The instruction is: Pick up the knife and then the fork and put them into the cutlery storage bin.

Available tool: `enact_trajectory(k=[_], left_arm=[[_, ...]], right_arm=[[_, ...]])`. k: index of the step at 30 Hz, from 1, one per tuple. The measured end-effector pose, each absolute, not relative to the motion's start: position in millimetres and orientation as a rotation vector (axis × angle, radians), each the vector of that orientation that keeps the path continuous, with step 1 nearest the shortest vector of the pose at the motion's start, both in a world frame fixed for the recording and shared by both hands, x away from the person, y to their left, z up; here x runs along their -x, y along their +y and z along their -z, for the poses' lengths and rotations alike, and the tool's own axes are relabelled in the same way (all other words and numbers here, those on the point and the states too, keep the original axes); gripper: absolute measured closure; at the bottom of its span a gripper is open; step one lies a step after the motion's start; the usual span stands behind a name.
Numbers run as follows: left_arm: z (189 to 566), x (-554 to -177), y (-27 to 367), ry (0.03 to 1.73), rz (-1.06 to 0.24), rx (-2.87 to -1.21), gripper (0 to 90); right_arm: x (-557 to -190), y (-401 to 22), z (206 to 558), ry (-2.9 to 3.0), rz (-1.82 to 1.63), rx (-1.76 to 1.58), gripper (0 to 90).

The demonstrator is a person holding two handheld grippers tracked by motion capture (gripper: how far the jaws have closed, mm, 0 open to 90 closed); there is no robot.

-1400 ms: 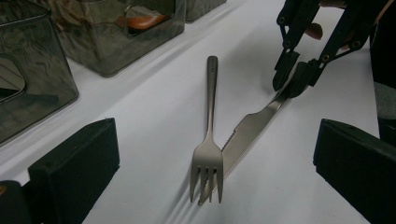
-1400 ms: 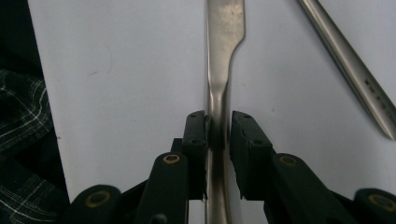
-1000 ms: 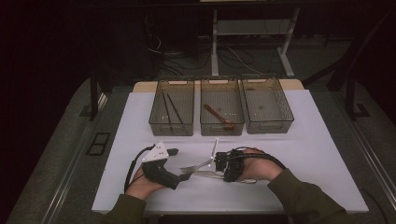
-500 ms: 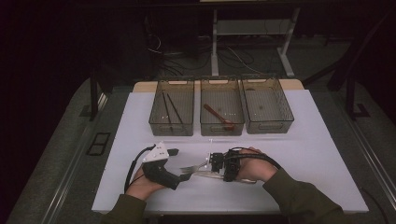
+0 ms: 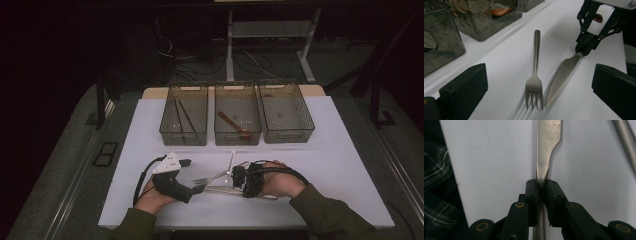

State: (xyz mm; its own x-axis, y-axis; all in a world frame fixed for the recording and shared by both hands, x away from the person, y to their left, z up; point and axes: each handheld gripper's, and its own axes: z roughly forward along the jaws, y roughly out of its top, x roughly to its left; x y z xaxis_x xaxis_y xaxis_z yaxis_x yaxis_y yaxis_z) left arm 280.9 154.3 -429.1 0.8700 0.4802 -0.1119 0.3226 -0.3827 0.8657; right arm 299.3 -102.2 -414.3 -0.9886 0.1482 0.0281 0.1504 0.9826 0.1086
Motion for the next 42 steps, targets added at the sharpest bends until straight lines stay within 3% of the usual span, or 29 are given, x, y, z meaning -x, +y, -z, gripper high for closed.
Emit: enact_trajectory(k=[19, 42], left_arm=[[429.3, -281.0, 154.4, 0.594, -0.192, -1.996, 0.0], [430.2, -281.5, 154.3, 0.593, -0.187, -2.003, 0.0]], right_arm=[[-306.8, -158.1, 403.8, -3.078, 0.385, 0.485, 79.3], [-335.1, -226.1, 370.4, -2.963, 0.920, 0.921, 79.3]])
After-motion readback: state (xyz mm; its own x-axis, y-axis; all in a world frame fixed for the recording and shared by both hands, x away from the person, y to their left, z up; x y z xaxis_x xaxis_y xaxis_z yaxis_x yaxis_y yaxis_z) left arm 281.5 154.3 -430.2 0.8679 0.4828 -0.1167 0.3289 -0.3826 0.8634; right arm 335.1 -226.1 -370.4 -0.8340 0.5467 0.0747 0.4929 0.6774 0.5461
